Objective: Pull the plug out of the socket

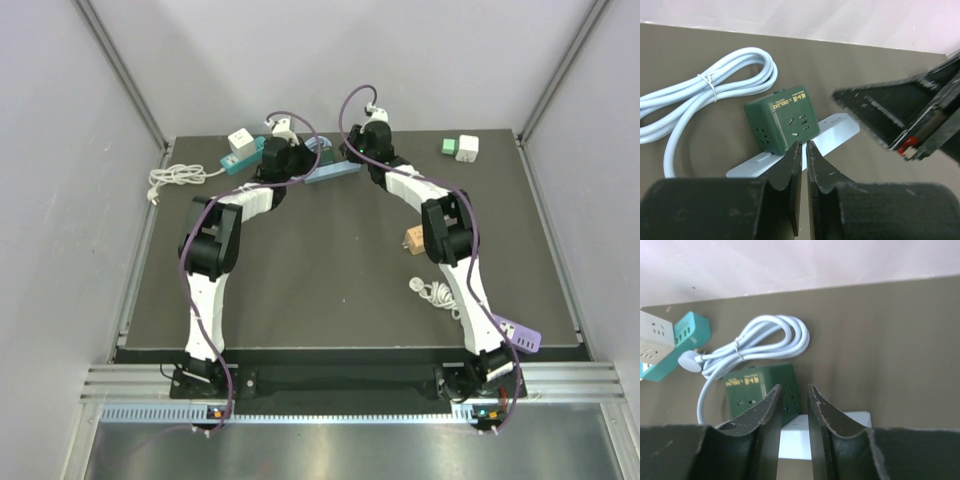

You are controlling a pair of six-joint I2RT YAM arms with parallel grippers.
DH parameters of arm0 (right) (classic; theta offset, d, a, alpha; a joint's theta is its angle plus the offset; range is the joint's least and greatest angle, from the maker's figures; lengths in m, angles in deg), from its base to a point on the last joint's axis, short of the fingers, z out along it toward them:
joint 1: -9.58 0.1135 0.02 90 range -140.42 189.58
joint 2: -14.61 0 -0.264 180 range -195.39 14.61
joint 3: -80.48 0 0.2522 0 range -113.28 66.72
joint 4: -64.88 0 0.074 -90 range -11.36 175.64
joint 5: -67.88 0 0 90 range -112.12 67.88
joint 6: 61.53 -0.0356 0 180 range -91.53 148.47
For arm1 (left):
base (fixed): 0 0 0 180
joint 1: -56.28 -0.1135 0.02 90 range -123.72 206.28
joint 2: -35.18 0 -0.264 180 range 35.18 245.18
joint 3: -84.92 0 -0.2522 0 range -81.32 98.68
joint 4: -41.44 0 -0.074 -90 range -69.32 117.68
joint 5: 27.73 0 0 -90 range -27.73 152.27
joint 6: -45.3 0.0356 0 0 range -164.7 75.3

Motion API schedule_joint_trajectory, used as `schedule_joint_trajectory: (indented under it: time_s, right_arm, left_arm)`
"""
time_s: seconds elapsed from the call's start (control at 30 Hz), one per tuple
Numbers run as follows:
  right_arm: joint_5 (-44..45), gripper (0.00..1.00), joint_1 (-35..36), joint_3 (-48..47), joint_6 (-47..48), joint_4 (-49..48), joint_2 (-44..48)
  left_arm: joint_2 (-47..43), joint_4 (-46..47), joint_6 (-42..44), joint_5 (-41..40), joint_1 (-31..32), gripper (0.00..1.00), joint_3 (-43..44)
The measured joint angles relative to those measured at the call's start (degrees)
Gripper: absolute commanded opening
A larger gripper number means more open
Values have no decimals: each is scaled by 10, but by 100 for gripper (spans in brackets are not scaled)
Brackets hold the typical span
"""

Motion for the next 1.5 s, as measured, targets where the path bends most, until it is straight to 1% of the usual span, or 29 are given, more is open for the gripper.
schedule_joint_trajectory:
  time_s: [0.13, 0.27, 0.43, 0.6, 0.7, 0.83, 0.97, 1.13, 1.33, 1.4, 1.5]
  right_arm:
    - [-5, 24, 0, 1, -9, 14, -5]
    - [-9, 20, 0, 43, -19, -18, 0]
    - [-15, 17, 2, 113, -23, -54, 34]
    - [-16, 12, 5, 157, -17, -64, 59]
    - [-15, 11, 8, 189, -12, -72, 79]
    - [-16, 11, 11, 200, -3, -71, 87]
    - [-15, 11, 12, 200, 1, -69, 87]
    - [-16, 11, 12, 200, 2, -67, 87]
    - [-15, 11, 12, 202, 6, -68, 88]
    - [-15, 11, 12, 204, 7, -68, 89]
    - [-15, 11, 12, 204, 7, -68, 89]
  left_arm:
    - [0, 2, 4, -16, 1, 12, 0]
    - [0, -5, 6, -35, 0, 12, -3]
    - [0, -12, -13, -47, -3, 13, -9]
    - [0, -50, -49, -64, -7, 15, -15]
    - [0, -71, -78, -66, -9, 23, -15]
    - [0, -84, -123, -62, -11, 42, -16]
    - [-2, -100, -168, -72, -13, 56, -16]
    - [-8, -148, -245, -104, -14, 56, -16]
    - [-20, -215, -332, -128, -14, 53, -5]
    - [-27, -234, -347, -139, -11, 54, -5]
    - [-47, -272, -350, -186, -3, 57, -5]
